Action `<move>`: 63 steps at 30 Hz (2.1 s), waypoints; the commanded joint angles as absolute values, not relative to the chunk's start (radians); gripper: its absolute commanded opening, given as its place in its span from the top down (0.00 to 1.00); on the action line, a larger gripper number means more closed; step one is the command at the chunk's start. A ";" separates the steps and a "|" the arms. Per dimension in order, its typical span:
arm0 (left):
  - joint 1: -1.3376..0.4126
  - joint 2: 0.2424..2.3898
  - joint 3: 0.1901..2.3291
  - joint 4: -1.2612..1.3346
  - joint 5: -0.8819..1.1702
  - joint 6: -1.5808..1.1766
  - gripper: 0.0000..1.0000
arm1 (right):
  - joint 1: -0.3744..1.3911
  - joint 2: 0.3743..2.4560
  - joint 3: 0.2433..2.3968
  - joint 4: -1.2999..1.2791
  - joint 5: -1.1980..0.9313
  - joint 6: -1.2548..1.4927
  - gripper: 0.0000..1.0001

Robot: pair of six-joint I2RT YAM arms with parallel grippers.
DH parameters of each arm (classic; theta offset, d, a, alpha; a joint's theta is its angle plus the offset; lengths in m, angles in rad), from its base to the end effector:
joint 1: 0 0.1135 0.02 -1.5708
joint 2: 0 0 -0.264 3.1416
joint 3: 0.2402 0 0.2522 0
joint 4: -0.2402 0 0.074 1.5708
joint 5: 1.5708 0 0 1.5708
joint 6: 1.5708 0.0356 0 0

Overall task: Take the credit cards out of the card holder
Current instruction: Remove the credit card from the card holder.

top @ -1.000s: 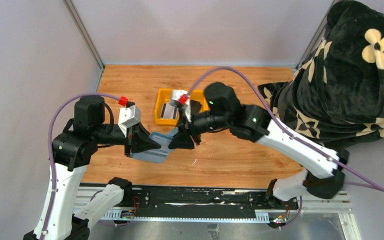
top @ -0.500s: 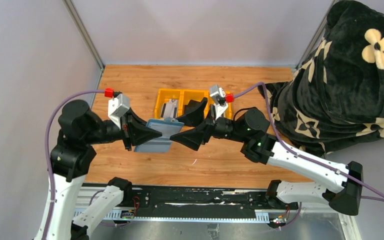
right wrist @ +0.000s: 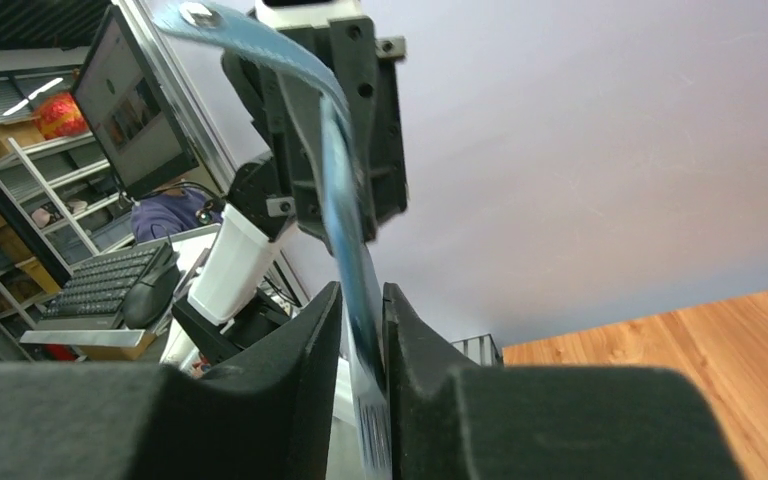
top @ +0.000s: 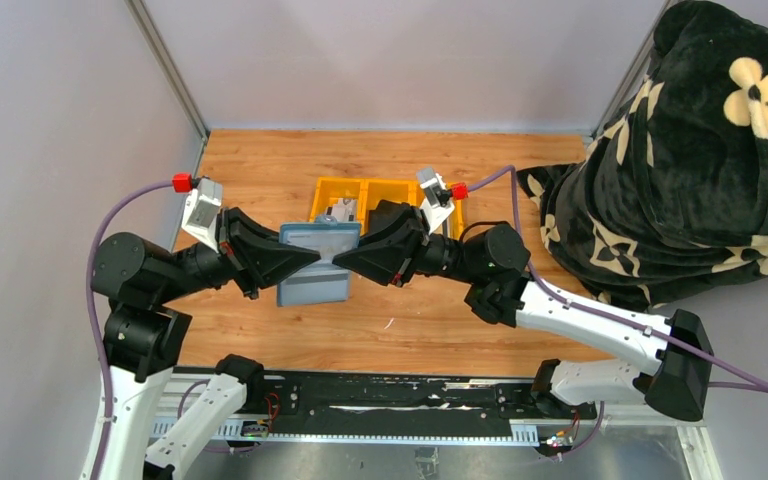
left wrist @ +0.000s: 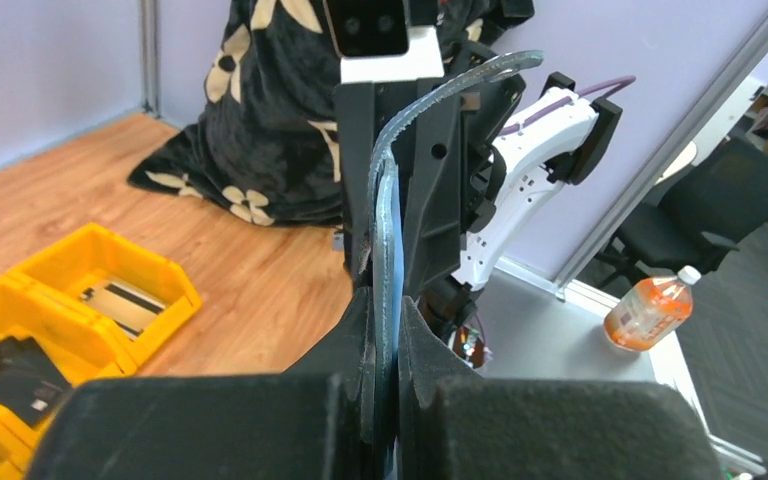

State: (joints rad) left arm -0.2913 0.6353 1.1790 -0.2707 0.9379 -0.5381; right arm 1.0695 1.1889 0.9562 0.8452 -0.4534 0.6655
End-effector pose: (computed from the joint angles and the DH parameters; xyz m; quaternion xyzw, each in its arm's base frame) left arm 0.0661 -0.0498 0.4739 0.2910 0.5793 -0.5363 0.5404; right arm 0.1115 0.2360 0.4213 -0.2855 0.4001 0.7265 0.4802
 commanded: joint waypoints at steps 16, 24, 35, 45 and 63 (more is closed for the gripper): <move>-0.298 0.684 1.271 -0.646 0.944 -0.231 0.30 | 0.976 1.182 1.256 0.063 -0.642 0.485 1.00; -0.298 0.800 1.357 -0.972 1.064 0.098 0.45 | 0.983 1.403 1.651 -0.670 -0.748 0.152 1.00; -0.298 0.790 1.163 -0.974 1.093 0.097 0.73 | 1.010 1.570 1.874 -0.865 -0.728 0.057 1.00; -0.298 0.774 1.140 -0.981 1.132 0.093 0.76 | 1.009 1.590 1.938 -0.817 -0.807 0.085 1.00; -0.298 0.787 1.172 -0.981 1.153 0.057 0.60 | 1.016 1.658 1.999 -0.877 -0.859 0.044 1.00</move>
